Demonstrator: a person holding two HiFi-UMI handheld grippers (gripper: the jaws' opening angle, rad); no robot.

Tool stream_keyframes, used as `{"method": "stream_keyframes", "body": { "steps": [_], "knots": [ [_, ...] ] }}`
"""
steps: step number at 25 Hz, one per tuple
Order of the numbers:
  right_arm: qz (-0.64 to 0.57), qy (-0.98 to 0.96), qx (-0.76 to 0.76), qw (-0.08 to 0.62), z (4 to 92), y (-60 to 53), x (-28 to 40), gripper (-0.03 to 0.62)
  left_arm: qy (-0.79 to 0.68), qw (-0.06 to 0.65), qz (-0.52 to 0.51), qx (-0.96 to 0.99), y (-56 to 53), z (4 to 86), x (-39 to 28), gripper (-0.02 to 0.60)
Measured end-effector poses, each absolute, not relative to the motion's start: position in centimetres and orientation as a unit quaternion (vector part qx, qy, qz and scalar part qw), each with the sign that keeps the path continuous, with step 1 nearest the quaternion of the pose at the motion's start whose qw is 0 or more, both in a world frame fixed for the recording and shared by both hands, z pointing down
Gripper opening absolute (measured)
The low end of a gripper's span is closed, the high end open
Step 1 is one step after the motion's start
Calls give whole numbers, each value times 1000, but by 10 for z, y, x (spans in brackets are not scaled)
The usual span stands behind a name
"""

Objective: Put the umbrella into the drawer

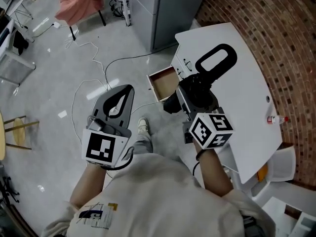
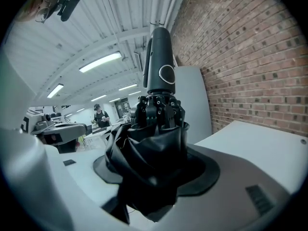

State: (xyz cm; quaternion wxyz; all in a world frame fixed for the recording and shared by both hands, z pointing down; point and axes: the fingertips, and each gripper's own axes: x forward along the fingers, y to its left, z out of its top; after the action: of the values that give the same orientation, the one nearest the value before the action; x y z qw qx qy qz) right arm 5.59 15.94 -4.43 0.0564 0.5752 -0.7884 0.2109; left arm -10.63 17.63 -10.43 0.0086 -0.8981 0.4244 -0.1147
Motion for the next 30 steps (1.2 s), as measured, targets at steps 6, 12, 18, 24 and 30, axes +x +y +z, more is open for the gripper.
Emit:
{"method": "stream_keyframes", "body": {
  "steps": [6, 12, 18, 24, 30],
  "knots": [
    [270, -764, 583, 55, 3, 93, 42, 272, 405, -4, -137, -904, 98, -71, -113, 8],
    [311, -739, 595, 56, 53, 36, 36, 272, 388, -24, -166, -906, 36, -24, -111, 8],
    [379, -701, 603, 36, 125, -4, 46, 272, 376, -60, -188, -905, -8, 43, -100, 8],
    [422, -678, 601, 41, 209, -26, 57, 270, 382, -79, -205, -898, -48, 110, -89, 8],
    [466, -643, 608, 24, 301, -39, 77, 271, 389, -96, -234, -886, -69, 203, -72, 8]
  ]
}}
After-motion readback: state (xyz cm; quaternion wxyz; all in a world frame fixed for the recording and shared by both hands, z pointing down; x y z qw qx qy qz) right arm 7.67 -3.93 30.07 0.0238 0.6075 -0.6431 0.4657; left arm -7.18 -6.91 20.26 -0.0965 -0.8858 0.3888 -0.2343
